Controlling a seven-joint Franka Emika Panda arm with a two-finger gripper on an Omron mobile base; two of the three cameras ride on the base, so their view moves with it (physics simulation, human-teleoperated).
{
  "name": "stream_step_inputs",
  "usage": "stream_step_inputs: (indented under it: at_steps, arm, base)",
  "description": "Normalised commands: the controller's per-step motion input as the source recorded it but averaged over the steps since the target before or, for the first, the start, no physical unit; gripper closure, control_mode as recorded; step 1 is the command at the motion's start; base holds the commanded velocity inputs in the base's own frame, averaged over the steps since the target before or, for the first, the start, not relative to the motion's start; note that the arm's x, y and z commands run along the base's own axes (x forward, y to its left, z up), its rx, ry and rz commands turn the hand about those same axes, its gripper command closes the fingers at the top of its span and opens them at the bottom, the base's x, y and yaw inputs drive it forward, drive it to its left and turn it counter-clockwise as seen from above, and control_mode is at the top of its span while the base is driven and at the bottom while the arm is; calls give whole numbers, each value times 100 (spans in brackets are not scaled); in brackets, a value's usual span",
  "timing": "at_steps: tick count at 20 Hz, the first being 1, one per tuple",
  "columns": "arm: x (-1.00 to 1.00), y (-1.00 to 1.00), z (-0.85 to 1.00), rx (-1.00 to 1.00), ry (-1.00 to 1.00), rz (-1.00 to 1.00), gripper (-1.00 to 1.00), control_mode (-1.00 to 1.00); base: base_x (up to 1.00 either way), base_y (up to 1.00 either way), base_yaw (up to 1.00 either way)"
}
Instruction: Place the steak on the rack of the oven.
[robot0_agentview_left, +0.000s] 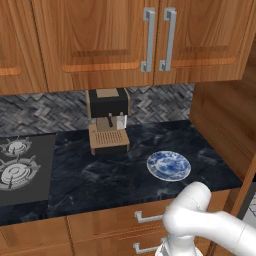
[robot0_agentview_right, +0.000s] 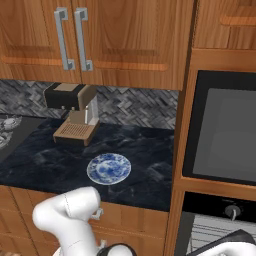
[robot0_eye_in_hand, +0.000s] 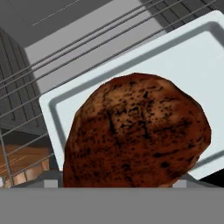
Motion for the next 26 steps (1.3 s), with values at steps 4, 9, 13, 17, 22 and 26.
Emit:
stream_step_inputs:
  at_steps: [4,9,13,17,22,26]
  arm:
    - [28,0,-36,0,2,0,100,-100]
    - [13,0,-54,0,0,1,100,-100]
    - [0,0,-30,0,0,3,100,-100]
    - [0,0,-26,0,0,2,-100,-100]
    - [0,0,-17,0,0,2,-100,-100]
    - [2,0,-1,0,2,1,-100,-100]
  base:
    - [0,0,0]
    - [0,0,0]
    - [0,0,0]
    - [0,0,0]
    - [0,0,0]
    - [0,0,0]
